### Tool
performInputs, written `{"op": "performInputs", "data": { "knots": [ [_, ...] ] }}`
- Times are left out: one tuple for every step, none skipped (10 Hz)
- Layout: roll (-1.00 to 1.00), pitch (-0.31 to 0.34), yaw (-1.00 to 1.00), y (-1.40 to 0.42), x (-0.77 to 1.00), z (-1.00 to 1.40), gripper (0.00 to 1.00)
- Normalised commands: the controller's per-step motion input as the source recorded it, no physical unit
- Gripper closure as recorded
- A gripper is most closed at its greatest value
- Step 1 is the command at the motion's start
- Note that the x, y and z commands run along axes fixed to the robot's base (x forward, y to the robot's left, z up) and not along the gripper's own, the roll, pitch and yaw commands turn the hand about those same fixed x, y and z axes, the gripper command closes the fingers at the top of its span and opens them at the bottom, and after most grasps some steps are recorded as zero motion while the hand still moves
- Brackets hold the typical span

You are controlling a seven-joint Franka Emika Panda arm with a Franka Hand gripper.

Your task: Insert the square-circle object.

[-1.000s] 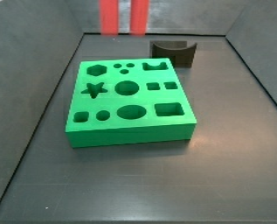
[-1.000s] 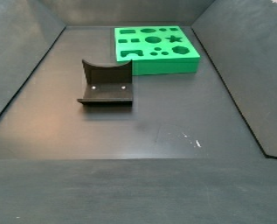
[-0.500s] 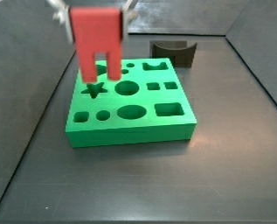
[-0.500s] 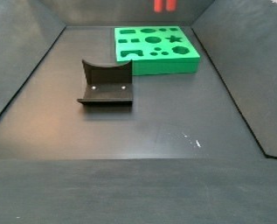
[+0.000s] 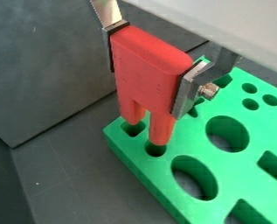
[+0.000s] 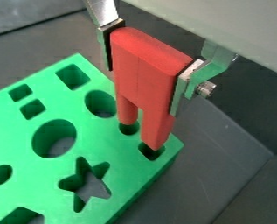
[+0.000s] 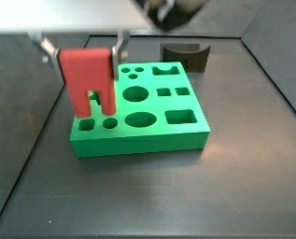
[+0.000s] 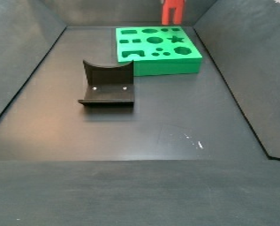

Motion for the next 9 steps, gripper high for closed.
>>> {"op": "performInputs", "data": {
  "knots": [
    [0.25,0.026,-0.07,-0.10,-0.01,-0.48,1.00],
    [0.23,0.026,-0.02,-0.03,-0.03,-0.43,1.00],
    [0.21,0.007,0.00,0.00,-0.07,-0.44,1.00],
    [0.07,0.000,0.00,0.00,0.02,-0.45,1.00],
    [-0.04,-0.011,0.00,-0.04,0.13,-0.38,1.00],
    [-0.22,-0.050,0.00,0.00,0.11,-0.39,1.00],
    [-0.27,-0.066,0.00,0.00,0.10,-0.40,1.00],
    [-0.12,-0.064,-0.22,0.00,0.08,-0.45,1.00],
    [-0.16,-0.084,-0.45,0.00,0.00,-0.53,1.00]
  ]
}}
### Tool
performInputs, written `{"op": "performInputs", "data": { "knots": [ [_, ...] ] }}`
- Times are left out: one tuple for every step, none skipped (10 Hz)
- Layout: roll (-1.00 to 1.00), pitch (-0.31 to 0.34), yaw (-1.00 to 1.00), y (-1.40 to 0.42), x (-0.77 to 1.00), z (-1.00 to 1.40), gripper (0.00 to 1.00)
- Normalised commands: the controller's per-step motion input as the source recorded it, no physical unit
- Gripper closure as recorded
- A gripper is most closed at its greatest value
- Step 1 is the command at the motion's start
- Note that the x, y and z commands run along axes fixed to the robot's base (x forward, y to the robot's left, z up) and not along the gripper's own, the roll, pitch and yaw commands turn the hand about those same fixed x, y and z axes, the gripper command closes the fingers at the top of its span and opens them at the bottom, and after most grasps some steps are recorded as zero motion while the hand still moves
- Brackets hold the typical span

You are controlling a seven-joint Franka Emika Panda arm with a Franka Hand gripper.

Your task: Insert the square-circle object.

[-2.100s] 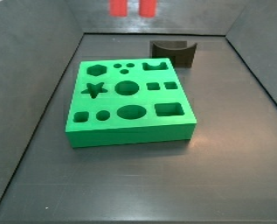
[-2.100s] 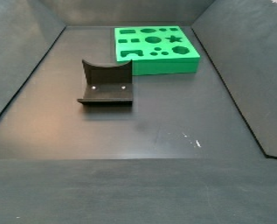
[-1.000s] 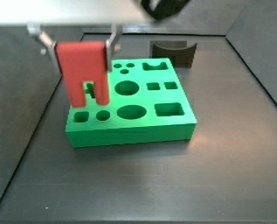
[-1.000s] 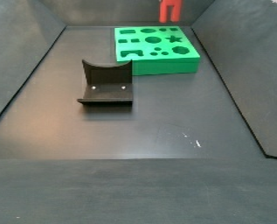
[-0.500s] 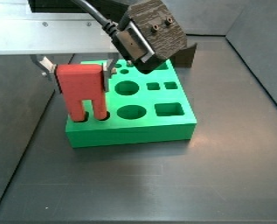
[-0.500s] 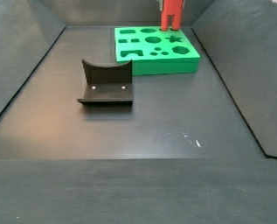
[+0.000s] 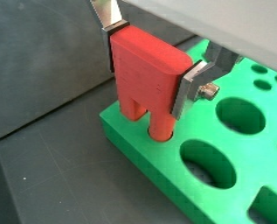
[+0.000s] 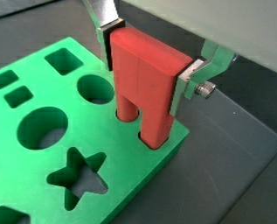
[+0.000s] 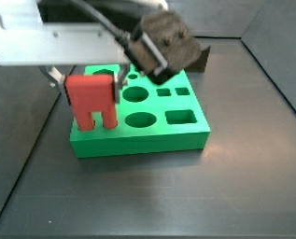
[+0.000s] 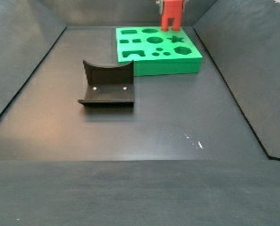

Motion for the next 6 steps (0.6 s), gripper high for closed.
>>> {"op": "performInputs", "data": {
  "knots": [
    [-0.26,-0.126,-0.57,0.00,-0.07,-0.51,1.00],
    [-0.26,-0.139,-0.56,0.00,-0.11,-0.46,1.00],
    [-0.14,-0.114,-0.31,0.02,-0.02,-0.45,1.00],
    [-0.04,-0.066,-0.15,0.02,-0.05,-0.36,1.00],
    [0.00,-0.036,-0.12,0.03,-0.06,-0.30,1.00],
    [0.07,-0.011,0.00,0.03,-0.06,-0.29,1.00]
  ]
}}
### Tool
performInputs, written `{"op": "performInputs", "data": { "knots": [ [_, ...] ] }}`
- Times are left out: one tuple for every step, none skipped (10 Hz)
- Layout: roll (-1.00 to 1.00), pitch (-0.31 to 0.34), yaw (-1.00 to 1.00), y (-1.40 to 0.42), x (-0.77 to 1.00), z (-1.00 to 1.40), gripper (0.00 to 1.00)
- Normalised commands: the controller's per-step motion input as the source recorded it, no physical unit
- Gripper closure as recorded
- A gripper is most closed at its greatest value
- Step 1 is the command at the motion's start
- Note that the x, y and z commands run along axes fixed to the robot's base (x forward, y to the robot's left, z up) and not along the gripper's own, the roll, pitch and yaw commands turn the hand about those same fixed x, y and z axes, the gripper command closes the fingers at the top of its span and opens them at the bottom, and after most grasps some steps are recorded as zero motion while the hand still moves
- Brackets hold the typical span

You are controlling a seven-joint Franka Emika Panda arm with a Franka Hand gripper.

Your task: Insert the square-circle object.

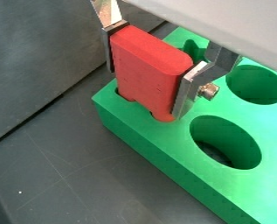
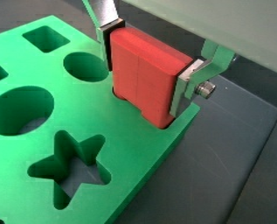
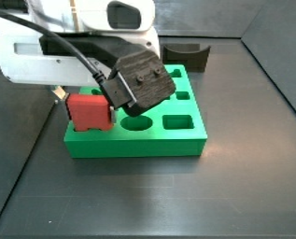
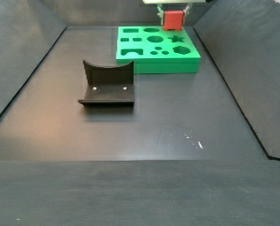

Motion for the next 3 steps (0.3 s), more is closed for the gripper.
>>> {"op": "performInputs", "data": {
  "knots": [
    [0.23,0.000,0.00,0.03,-0.10,-0.34,1.00],
    [-0.10,-0.036,0.00,0.11,0.00,-0.01,1.00],
    [-0.01,0.000,0.00,0.01,0.00,0.00,1.00]
  ]
}}
